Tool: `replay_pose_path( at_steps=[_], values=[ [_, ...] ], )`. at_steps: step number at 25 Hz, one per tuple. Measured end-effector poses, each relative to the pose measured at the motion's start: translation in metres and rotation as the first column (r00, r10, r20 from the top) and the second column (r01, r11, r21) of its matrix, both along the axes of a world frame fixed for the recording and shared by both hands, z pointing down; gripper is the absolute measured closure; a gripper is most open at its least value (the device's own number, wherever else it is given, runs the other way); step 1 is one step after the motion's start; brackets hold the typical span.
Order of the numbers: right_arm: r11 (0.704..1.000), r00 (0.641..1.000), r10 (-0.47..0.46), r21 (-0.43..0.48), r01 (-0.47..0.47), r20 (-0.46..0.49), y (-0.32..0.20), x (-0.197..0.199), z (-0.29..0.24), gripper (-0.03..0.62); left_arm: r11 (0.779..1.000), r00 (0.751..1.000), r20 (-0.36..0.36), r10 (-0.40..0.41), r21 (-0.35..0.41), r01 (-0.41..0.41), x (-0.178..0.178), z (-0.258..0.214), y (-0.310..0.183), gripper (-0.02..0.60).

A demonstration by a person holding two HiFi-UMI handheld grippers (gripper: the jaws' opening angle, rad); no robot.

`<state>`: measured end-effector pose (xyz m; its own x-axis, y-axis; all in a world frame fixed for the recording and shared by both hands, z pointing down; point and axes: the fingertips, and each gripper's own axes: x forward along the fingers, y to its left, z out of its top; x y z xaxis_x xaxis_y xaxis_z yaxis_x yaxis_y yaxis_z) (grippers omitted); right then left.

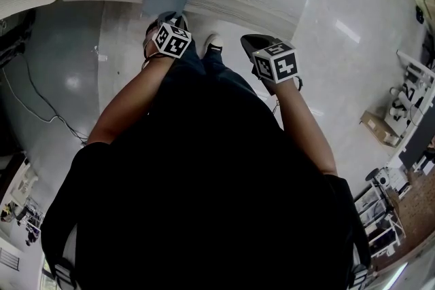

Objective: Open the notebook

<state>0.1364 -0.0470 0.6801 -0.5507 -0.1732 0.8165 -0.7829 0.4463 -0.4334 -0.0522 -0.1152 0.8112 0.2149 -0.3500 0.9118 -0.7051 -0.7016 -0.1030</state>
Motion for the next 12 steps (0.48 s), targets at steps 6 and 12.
replay_pose_path(
  at_steps=[6, 12],
  values=[
    [1.000, 1.000, -0.001, 0.013, 0.001, 0.000, -0.001, -0.002, -0.004, 0.594, 1.000, 1.000, -0.019, -0.004, 0.011, 0.004, -0.001, -0.007, -0.001, 0.522],
    [1.000, 1.000, -0.015, 0.022, 0.015, -0.004, -0.002, -0.005, -0.009, 0.594, 1.000, 0.999, -0.032, -0.010, 0.014, 0.011, -0.001, -0.017, -0.004, 0.534]
  ],
)
